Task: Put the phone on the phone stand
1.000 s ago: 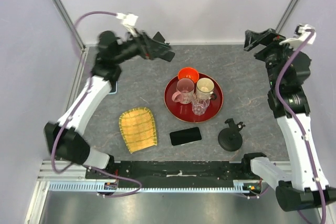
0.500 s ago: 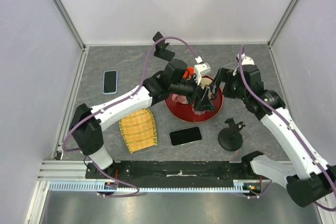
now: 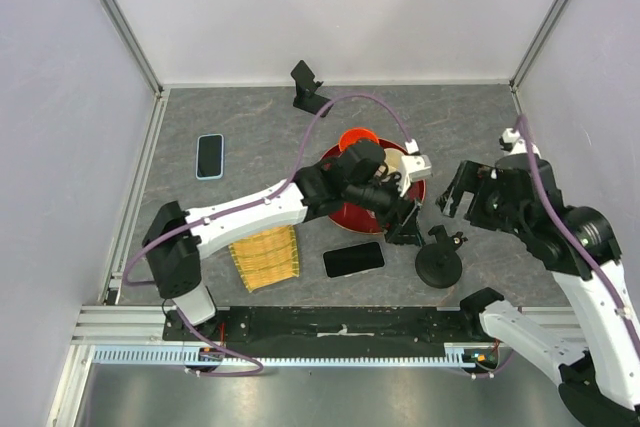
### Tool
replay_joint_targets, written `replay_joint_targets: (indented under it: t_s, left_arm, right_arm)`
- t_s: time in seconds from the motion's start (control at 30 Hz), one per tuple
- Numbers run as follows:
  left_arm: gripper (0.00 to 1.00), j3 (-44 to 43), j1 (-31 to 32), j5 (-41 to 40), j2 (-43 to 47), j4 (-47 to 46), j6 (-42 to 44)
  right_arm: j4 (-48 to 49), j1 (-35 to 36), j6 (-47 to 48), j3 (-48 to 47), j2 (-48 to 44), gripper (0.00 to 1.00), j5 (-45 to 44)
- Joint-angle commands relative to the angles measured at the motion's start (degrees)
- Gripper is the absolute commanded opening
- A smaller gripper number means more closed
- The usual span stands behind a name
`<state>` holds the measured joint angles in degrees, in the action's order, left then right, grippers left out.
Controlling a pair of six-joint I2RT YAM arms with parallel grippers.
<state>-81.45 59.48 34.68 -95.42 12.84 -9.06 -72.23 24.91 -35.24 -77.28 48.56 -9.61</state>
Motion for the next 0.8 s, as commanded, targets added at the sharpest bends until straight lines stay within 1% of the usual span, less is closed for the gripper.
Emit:
replay_joint_targets:
  t_s: [0.0, 0.07, 0.1, 0.2, 0.3, 0.4, 0.5, 0.53, 0.6, 0.63, 0.7, 0.73, 0.77]
  left_arm:
    - [0.79, -2.66, 0.72, 3.38, -5.39, -3.35, -1.22]
    - [0.74, -3.1, 0.9, 2.07, -6.36, -3.44, -0.35]
    - [0.72, -3.19, 0.9, 0.41, -6.53, -3.44, 0.18]
    - [0.69, -3.19, 1.51, -3.81, -6.97, -4.05, 1.59]
    - [0.68, -4.41, 2.83, -6.45, -8.37, -4.75, 2.99]
    - [0.67, -6.35, 3.71, -6.72, -10.05, -5.46, 2.47]
    - [0.6, -7.14, 4.32, -8.56, -11.45, -6.42, 2.73]
    - [0.56, -7.84, 4.76, -9.44, -11.81, -6.51, 3.17]
    - [0.54, -8.72, 5.82, -11.72, -12.68, -6.51, 4.13]
    - [0.48, -9.6, 5.99, -12.26, -13.47, -6.51, 4.14]
    - [0.41, -10.13, 6.43, -13.22, -14.01, -6.86, 4.31]
    - [0.35, -10.13, 6.61, -13.67, -14.27, -7.13, 4.49]
    - [0.3, -10.05, 6.87, -14.28, -14.27, -7.48, 4.75]
  right_arm:
    - [-6.97, 0.05, -6.94, -1.22, -3.81, 0.95, -1.91]
    - [-7.66, 0.06, -7.73, 0.71, -5.74, 0.91, -3.04]
    - [-8.1, 0.05, -8.78, 1.16, -6.45, 0.86, -5.31]
    - [-8.11, 0.05, -10.54, 3.09, -9.17, 0.79, -6.83]
    - [-7.32, 0.05, -11.07, 4.15, -10.58, 0.79, -6.74]
    - [-6.35, 0.05, -11.07, 5.38, -11.64, 0.79, -6.39]
    - [-5.91, 0.05, -11.16, 5.56, -12.78, 0.79, -7.53]
    - [-5.47, 0.05, -11.25, 5.47, -13.13, 0.79, -7.53]
    - [-5.21, 0.05, -11.25, 5.38, -13.84, 0.79, -7.97]
    - [-5.03, 0.05, -10.99, 5.21, -13.93, 0.79, -8.15]
    - [-5.03, 0.06, -10.2, 5.2, -13.84, 0.79, -8.23]
    - [-4.86, 0.05, -9.93, 5.29, -14.1, 0.79, -8.24]
    - [-4.77, 0.05, -9.76, 5.47, -14.28, 0.79, -8.41]
